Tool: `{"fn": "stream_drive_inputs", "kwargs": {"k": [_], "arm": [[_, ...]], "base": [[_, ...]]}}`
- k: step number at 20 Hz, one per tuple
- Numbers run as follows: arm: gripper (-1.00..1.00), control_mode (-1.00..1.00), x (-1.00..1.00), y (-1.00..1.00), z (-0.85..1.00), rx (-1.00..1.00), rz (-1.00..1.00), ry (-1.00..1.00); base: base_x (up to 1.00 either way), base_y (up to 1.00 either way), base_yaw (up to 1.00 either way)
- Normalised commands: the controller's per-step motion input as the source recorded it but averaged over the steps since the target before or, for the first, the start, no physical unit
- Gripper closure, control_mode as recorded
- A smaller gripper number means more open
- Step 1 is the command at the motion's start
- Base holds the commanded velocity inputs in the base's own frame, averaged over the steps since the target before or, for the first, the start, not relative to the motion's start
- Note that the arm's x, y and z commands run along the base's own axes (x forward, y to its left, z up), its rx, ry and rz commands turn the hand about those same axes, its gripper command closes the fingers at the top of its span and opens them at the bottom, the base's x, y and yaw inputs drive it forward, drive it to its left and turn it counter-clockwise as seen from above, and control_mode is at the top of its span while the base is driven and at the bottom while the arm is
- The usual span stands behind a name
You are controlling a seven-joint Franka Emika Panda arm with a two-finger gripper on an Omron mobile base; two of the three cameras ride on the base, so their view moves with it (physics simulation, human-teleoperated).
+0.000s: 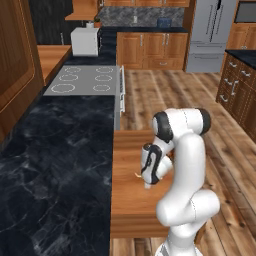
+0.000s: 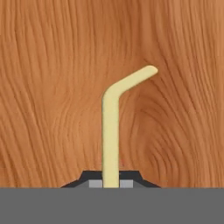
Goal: Take a straw from the drawer in front and place it inside the glass cup on the dining counter.
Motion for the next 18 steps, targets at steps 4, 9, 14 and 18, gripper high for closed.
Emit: {"fn": "stream_drive_inputs", "kwargs": {"k": [4, 9, 14, 18], "arm": [[1.0, -1.0, -0.01, 0.0, 0.97, 0.0, -0.05, -0.02], [1.0, -1.0, -0.07, -0.05, 1.0, 0.0, 0.0, 0.0], [1.0, -1.0, -0.14, -0.08, 0.98, 0.03, 0.0, 0.0], [1.0, -1.0, 0.0, -0.26, 1.0, 0.08, 0.0, 0.01]], "base": [[0.0, 0.0, 0.0], [0.0, 0.0, 0.0], [0.0, 0.0, 0.0], [0.0, 0.0, 0.0]]}}
